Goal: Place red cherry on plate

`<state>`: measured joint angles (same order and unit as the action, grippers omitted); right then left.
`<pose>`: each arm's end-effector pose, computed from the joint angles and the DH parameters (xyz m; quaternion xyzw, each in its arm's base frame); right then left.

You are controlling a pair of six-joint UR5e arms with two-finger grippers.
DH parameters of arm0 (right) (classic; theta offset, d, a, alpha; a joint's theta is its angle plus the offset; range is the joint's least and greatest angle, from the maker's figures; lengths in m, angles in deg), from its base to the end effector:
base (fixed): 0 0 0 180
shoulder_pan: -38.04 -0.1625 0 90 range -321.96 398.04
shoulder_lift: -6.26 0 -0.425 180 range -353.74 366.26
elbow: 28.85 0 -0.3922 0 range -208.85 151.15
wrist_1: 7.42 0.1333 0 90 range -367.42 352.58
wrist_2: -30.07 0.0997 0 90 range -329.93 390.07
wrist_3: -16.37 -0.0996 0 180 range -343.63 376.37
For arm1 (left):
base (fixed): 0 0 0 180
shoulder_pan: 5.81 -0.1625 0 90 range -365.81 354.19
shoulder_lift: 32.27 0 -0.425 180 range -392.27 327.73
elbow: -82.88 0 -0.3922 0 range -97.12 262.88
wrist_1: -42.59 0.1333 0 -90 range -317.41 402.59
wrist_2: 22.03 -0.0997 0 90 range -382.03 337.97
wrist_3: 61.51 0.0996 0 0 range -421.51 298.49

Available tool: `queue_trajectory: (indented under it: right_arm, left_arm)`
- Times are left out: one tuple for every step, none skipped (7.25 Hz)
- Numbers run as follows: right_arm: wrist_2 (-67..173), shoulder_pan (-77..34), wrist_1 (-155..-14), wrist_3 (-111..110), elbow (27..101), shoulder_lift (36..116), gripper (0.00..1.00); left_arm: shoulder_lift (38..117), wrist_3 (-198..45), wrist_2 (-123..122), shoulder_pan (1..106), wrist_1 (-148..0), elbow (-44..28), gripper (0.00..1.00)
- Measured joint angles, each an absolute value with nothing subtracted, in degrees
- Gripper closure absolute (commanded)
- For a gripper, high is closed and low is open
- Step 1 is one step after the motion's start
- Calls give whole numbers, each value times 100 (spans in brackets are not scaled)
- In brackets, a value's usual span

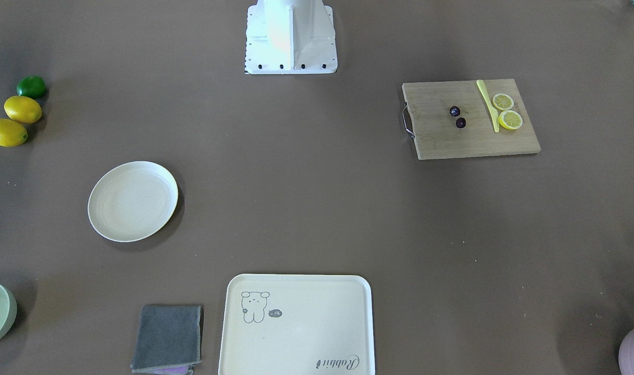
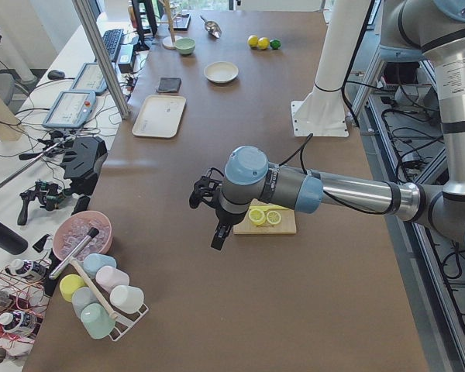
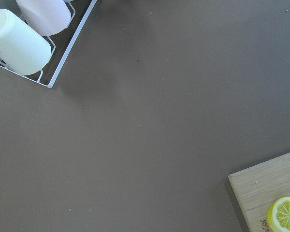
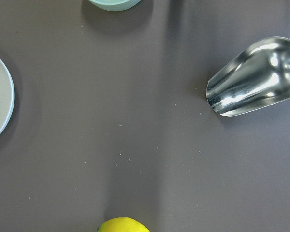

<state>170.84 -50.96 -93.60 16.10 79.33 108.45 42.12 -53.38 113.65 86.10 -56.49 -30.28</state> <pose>0.0490 -0.4102 0.5821 0.0725 -0.4280 -0.0424 0.8999 -0.0750 -0.3876 0.5584 0.1664 0.3709 0.1055 0.9075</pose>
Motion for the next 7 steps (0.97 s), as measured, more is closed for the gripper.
queue_trajectory:
  right_arm:
    - [17071,-4943,-9354,1489,7927,10797,0]
    - [17050,-4691,-9326,1071,7895,10646,1]
    - [16986,-4354,-9259,509,7812,10386,1]
    - [16895,-3992,-9095,-5,7636,10081,2]
    - [16812,-3633,-8725,-503,7332,9783,3]
    - [16709,-3276,-8166,-1046,6949,9530,5]
    - [16595,-2940,-7559,-1709,6516,9283,6]
  left_arm:
    - [4131,-5363,11384,8609,-5857,-3025,2]
    - [4067,-5499,11408,8596,-5970,-3022,2]
    - [4044,-5727,11441,8549,-6056,-3022,2]
    - [4035,-5937,11465,8456,-6148,-3021,2]
    - [4029,-6183,11476,8352,-6282,-3002,2]
    - [4017,-6412,11480,8211,-6516,-2961,2]
    - [4006,-6720,11481,8031,-6744,-2920,3]
